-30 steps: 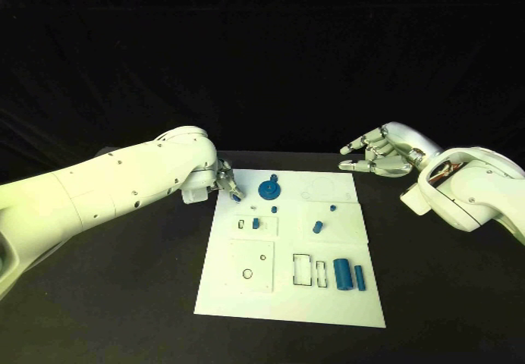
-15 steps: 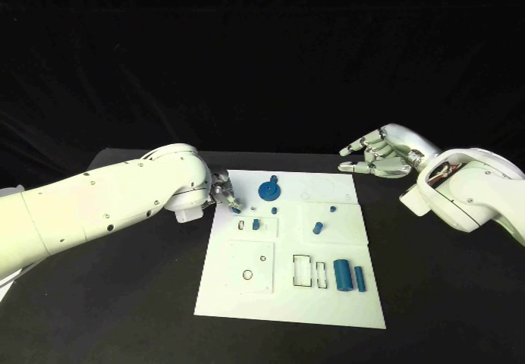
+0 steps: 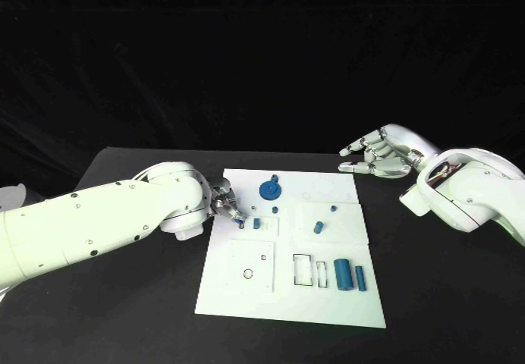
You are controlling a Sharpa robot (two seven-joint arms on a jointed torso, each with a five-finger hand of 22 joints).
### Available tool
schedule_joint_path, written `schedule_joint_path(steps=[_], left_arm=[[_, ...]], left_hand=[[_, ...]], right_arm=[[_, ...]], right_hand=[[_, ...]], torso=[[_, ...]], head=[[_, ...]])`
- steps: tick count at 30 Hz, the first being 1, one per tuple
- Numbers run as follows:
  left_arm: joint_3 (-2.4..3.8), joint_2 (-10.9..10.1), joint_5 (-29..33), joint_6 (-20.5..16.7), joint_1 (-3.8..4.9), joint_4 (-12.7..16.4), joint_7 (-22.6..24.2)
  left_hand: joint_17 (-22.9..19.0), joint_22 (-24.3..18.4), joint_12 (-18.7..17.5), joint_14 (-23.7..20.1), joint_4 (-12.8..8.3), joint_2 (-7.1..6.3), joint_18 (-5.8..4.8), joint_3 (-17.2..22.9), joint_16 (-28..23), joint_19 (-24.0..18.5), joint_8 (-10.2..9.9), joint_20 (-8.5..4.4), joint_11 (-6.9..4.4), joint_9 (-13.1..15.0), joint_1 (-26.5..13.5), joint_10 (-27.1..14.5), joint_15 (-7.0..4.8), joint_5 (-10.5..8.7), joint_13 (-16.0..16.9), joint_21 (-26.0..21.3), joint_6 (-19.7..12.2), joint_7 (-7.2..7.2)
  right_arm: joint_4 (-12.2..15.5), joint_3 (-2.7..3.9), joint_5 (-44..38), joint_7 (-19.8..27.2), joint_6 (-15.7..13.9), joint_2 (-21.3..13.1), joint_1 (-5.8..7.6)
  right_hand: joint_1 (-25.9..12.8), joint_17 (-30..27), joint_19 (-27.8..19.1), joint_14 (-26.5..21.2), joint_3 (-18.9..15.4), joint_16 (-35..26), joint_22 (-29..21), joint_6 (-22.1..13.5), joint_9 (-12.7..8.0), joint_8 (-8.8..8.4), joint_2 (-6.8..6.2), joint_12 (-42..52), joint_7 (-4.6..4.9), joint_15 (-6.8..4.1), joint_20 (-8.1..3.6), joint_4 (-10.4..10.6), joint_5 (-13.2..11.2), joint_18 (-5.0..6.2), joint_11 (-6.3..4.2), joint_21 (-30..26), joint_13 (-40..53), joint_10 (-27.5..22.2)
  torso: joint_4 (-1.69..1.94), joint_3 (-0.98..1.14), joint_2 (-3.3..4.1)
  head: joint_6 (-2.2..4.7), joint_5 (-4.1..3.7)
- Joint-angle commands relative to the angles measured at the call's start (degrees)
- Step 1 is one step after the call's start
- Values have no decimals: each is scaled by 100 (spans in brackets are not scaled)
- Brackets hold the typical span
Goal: Assemble the parts on the task board
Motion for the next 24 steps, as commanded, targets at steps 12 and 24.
schedule_joint_path(steps=[12, 24], left_arm=[[2, -5, -440, -93, -68, 150, -46], [3, 18, -691, 300, -71, 150, -237]], left_hand=[[1509, 882, 40, 582, -150, -14, -32, 250, 18, 351, 84, -40, -53, 288, -79, 9, -47, 10, 273, 31, 62, -83], [1509, 904, 39, 582, -170, -63, -37, 264, 18, 359, 118, -48, -67, 307, -86, 10, -59, 10, 271, 45, 62, -103]], right_arm=[[-5, -2, -22, 15, 93, 20, -17], [11, -3, -22, 19, 97, 8, -19]], right_hand=[[3, 778, 600, 449, -28, -16, 1508, -49, -8, 9, 57, -33, -3, 35, 48, 5, 21, -39, 2, 13, -8, -35], [3, 778, 600, 449, -28, -16, 1508, -49, -8, 9, 57, -33, -3, 35, 48, 5, 21, -39, 2, 13, -8, -35]], torso=[[-18, 6, 15], [-10, 5, 9]], head=[[-16, 28], [-58, 25]])
